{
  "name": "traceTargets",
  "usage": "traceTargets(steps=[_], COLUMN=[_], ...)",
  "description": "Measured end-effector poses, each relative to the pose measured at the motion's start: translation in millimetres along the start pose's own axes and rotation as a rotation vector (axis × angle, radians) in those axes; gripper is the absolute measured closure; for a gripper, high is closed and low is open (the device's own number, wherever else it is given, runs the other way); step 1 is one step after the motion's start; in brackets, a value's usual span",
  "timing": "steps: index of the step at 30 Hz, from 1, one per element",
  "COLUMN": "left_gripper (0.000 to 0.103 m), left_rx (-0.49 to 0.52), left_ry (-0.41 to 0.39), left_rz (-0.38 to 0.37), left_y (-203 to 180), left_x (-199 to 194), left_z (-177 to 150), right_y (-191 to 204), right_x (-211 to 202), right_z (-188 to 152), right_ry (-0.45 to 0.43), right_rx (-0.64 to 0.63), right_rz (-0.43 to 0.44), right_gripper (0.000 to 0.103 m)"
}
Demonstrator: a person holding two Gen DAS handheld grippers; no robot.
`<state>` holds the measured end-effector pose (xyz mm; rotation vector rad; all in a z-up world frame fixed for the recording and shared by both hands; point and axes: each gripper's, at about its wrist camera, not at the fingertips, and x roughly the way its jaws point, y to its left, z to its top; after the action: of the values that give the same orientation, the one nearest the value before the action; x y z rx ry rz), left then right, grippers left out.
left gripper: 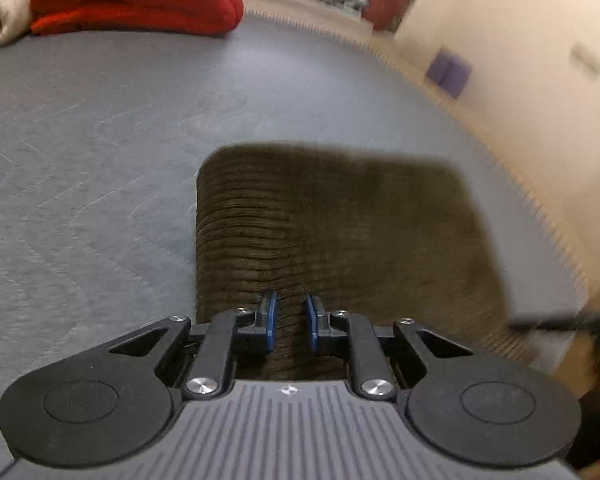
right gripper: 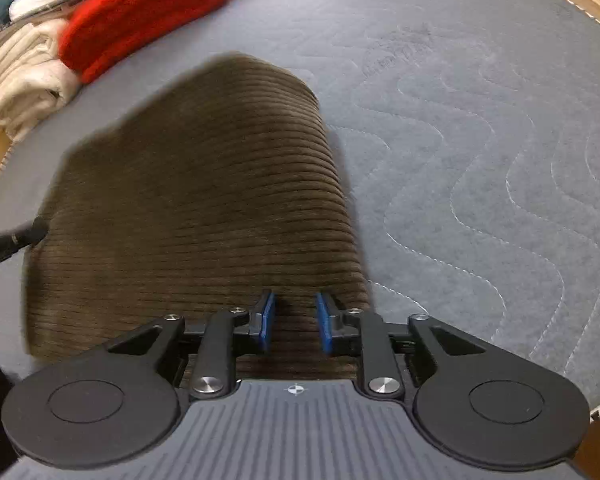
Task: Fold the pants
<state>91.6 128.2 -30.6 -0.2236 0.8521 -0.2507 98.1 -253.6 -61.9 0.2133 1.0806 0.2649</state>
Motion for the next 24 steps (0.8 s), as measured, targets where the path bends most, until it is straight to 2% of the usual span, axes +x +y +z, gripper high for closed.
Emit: traceTargets(steps=[2, 4, 6, 9, 12, 15, 16, 18, 19, 22, 24], left_gripper=[0.085, 0.085, 0.085, 0.085, 0.085, 0.085, 0.085, 0.085, 0.085, 0.085, 0.086], left_rx=[-0.032, -0.052, -0.066, -0.1, -0.102, -0.099, -0.097, -0.085, -0.076, -0.076, -0.086], left_ry=[-0.008, -0.029, -0.09, -0.135, -0.142, -0.137, -0.138, -0.15, -0.158, -0.169, -0.13], left_rz=[-0.018, -0.021, -0.017, -0.029, -0.017, -0.011, -0.009, -0.005, -0.002, -0.001, 0.026], left_y=[2.9, 6.6, 8.1, 11.4, 19.1, 16.9, 16.6, 15.6, 13.4, 11.1, 15.2], left_x=[-0.3, -1.2, -4.4, -6.3, -8.7, -8.8, -8.6, -14.8, -14.2, -9.4, -2.9], left_z=[2.4, 4.0, 7.2, 8.5, 14.6, 11.8, 11.9, 11.2, 11.3, 12.0, 12.5], right_y=[2.8, 10.6, 12.4, 21.4, 36.9, 52.3, 57.5, 62.0, 59.0, 56.7, 61.1], right_x=[1.5, -2.4, -7.2, -6.7, 10.4, 45.6, 60.2, 90.3, 105.1, 125.3, 129.1], right_z=[5.9, 16.8, 28.7, 61.0, 94.7, 121.0, 127.7, 132.4, 134.7, 137.8, 144.5], right_ry=[-0.008, -0.067, -0.13, -0.242, -0.306, -0.289, -0.27, -0.211, -0.192, -0.161, -0.144], right_rx=[0.01, -0.003, 0.005, 0.024, 0.014, -0.002, -0.02, -0.05, -0.032, -0.013, -0.023], right_rz=[0.018, 0.013, 0.024, 0.063, 0.063, 0.037, 0.008, -0.117, -0.142, -0.194, -0.216], right_gripper=[0.079, 0.078, 0.078, 0.077, 0.076, 0.077, 0.077, 0.078, 0.079, 0.08, 0.08])
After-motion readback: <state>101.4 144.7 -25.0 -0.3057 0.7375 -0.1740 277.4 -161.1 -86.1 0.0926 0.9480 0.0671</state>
